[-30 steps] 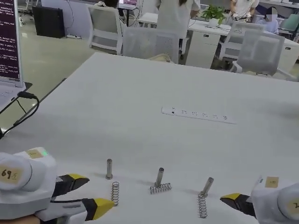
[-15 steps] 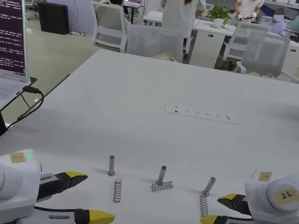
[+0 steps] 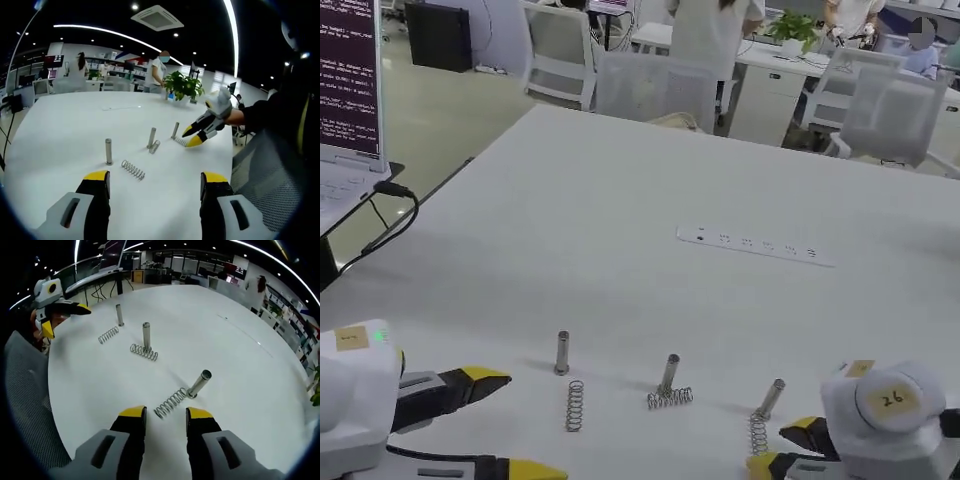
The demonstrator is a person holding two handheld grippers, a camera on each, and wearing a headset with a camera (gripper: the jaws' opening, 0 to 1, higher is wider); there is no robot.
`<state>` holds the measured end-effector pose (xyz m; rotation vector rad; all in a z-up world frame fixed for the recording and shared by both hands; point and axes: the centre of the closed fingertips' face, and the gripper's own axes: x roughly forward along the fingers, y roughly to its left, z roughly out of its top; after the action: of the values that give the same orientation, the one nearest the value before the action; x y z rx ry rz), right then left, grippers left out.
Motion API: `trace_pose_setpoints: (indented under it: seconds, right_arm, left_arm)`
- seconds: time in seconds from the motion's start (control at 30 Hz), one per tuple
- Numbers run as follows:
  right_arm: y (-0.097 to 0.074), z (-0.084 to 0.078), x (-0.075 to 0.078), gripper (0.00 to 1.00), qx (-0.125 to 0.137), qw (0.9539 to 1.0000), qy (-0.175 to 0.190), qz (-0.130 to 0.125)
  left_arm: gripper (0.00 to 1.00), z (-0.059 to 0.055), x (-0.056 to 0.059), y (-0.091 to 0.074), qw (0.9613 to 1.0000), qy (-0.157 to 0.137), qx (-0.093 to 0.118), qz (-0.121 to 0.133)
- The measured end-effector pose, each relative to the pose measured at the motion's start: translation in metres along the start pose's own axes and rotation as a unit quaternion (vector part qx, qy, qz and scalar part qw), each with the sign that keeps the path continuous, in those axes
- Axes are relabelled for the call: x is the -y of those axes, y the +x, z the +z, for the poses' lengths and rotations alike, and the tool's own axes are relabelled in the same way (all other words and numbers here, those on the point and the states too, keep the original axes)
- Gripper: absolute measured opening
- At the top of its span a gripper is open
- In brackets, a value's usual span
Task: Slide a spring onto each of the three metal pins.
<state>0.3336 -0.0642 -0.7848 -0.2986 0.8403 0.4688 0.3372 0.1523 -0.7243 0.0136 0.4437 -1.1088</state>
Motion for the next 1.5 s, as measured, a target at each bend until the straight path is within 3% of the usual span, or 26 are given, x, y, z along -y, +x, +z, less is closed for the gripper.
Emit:
trace_pose_setpoints:
  seconds: [0.13,0.63,0.97,1.27,1.5]
  right_arm:
    - [0.004,0.0,-0.002,0.28,-0.004,0.9999,0.013,0.001]
    - [0.013,-0.003,-0.005,0.24,-0.014,0.9999,0.002,0.0]
    - [0.012,-0.003,-0.005,0.15,-0.013,0.9997,-0.02,0.001]
    - [0.008,-0.005,-0.009,0.15,-0.012,0.9989,-0.044,0.015]
    - [0.0,-0.008,-0.001,0.17,-0.011,0.9993,-0.036,0.002]
  left_arm:
    - [0.69,-0.001,0.002,0.0,1.0,0.0,-0.001,-0.002]
    - [0.67,-0.005,0.004,-0.002,0.9999,0.002,-0.009,-0.004]
    - [0.65,-0.006,0.006,-0.002,0.9999,0.001,-0.012,-0.007]
    - [0.64,-0.006,0.007,-0.002,0.9998,0.003,-0.016,-0.011]
    - [0.63,-0.006,0.009,-0.002,0.9998,0.004,-0.017,-0.013]
